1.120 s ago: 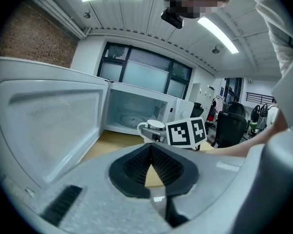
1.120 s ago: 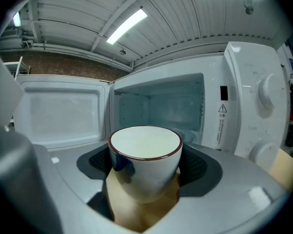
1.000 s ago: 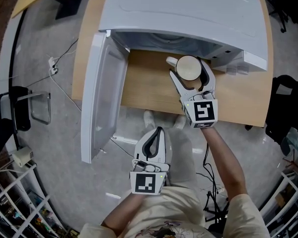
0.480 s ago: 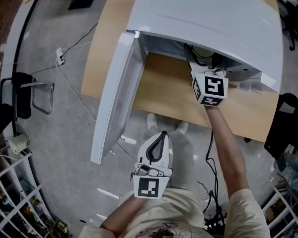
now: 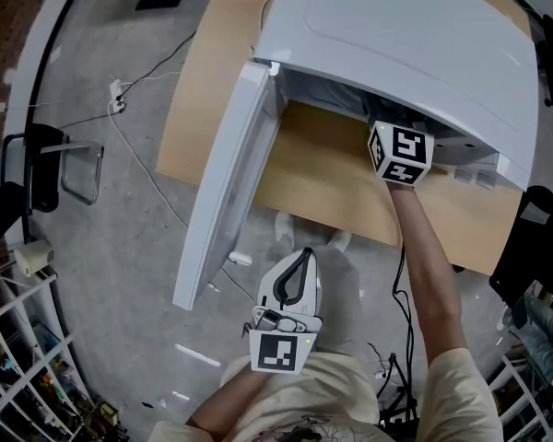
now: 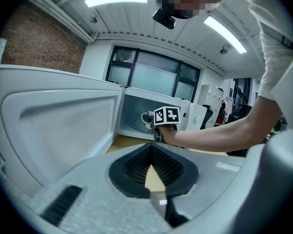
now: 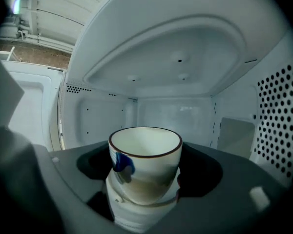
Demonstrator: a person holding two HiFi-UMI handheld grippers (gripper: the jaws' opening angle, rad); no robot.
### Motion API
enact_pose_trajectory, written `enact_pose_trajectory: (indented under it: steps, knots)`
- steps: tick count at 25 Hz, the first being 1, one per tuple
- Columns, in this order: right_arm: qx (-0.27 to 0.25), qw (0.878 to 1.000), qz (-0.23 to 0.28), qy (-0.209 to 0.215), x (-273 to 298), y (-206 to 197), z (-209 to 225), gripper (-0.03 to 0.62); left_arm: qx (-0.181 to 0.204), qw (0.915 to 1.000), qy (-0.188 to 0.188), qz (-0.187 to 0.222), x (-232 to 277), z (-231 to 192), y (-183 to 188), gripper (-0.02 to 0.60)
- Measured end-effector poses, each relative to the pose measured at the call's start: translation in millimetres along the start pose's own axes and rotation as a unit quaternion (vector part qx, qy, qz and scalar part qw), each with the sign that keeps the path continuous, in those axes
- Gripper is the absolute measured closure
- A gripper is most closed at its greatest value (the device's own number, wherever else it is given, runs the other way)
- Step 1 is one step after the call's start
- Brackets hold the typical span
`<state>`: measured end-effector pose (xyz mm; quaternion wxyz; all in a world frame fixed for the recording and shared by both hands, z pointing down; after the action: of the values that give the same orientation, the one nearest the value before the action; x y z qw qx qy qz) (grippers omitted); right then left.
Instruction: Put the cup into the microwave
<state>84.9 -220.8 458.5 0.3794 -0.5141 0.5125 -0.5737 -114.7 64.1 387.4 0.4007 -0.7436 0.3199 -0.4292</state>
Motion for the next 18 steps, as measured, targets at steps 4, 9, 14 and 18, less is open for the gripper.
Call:
enact_pose_trajectory:
  steps: [4, 9, 14, 18]
  knots:
    - [0.005, 1.0, 0.007, 0.003, 0.5, -1.9, 1.4, 0.194, 0.0, 1.0, -0.002, 0.001, 3.4, 2.1, -0.7, 0.58]
    - [0.005, 1.0, 0.012, 0.004, -0.1, -2.7, 3.7, 0.191, 0.001, 1.0, -0.001, -0.001, 4.8, 5.7, -0.9, 0.58]
    - [-0.003, 1.0, 0.02, 0.003, -10.5, 1.5, 4.8, 0.163, 0.005, 1.0, -0.001, 0.001, 2.0, 8.2, 2.3, 0.58]
    - [0.004, 1.0, 0.026, 0.006, -32.3, 6.6, 2.4, 0.158, 0.005, 1.0, -0.001, 0.004, 1.4, 9.0, 3.7, 0.58]
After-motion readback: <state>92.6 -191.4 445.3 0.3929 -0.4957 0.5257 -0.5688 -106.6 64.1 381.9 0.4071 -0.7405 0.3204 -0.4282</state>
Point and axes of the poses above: the fingertips, and each gripper's own axes: x forward along the fingers, z to its right, y out of its top, the point moved 10 cm from there along -x, backward along the fingers, and after that the axes turned 2 degrees about -y, right-handed, at the moved point
